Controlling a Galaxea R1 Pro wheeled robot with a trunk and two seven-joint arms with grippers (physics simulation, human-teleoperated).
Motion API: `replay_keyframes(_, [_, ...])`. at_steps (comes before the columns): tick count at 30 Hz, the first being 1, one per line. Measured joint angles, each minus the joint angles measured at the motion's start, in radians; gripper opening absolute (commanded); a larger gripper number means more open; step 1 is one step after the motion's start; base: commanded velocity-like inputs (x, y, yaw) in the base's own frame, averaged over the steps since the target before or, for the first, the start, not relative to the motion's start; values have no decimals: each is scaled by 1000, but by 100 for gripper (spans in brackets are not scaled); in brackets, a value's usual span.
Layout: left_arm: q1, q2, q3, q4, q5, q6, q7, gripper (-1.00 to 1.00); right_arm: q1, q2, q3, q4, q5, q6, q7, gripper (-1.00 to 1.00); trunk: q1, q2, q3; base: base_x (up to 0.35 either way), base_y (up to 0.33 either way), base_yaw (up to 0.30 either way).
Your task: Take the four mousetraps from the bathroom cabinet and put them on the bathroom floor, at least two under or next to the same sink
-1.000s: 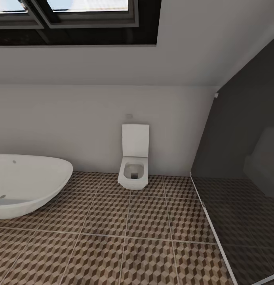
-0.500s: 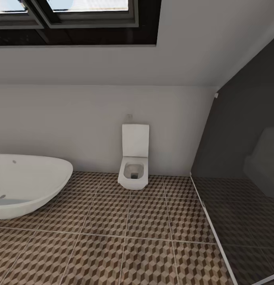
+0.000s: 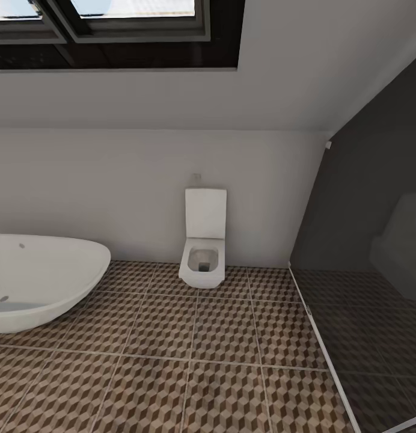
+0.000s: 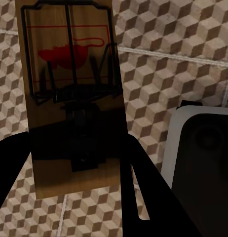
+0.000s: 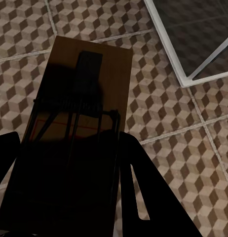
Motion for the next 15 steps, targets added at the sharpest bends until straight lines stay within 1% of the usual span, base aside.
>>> replay_keyframes(15, [0, 0, 0, 0, 0, 0, 0, -100, 0, 0, 0, 0, 0, 0, 0, -100, 0, 0, 0, 0, 0, 0])
